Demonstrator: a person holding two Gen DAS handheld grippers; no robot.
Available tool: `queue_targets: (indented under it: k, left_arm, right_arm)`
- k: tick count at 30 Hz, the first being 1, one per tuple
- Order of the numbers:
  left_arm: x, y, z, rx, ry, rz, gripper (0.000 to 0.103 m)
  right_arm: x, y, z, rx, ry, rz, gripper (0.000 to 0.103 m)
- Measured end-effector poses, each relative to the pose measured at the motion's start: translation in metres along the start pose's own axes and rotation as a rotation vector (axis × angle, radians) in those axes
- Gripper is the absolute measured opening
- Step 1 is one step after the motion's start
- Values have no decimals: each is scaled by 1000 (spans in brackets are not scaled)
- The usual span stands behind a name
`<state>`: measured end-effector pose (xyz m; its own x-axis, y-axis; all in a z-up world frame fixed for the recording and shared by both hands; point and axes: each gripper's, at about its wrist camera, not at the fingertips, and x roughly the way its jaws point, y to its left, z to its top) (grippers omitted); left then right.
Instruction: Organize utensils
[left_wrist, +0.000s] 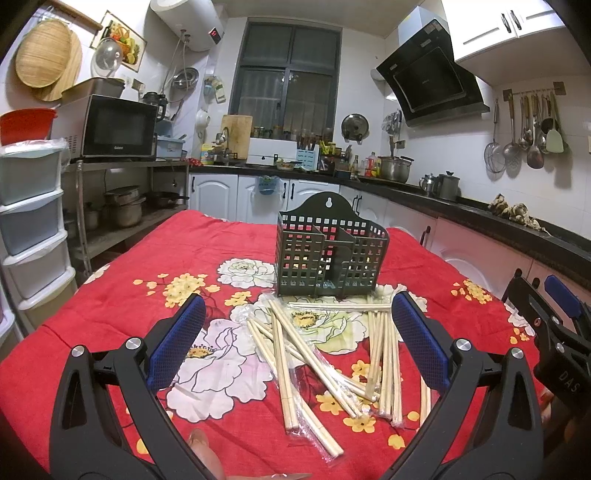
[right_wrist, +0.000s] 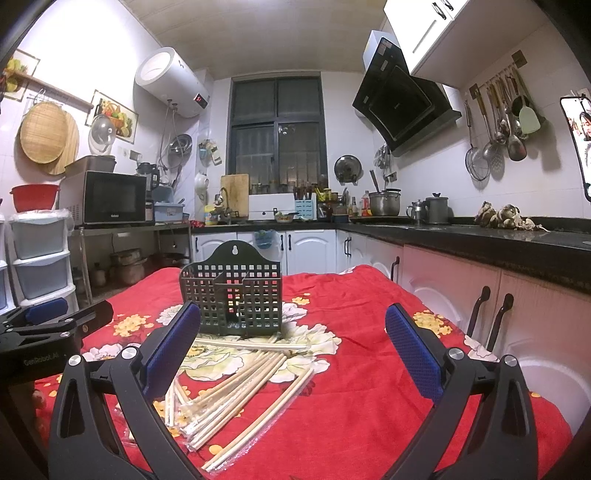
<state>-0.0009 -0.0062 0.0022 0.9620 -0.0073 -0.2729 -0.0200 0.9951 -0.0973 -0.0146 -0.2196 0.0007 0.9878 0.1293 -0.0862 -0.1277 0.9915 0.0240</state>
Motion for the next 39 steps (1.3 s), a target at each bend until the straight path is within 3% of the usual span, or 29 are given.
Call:
queue_targets:
  k: [23,33,39]
  left_arm:
    - [-3,-7,5,-28,11,-5,93]
    - [8,16,13,-79,80,-12,93]
    - [21,25,21,-59,128,-2,93]
  right_arm:
    - [3,9,5,-8,24,47,97]
    - [15,18,16,-39,56,129,97]
    - [25,18,23,-45,79,152,97]
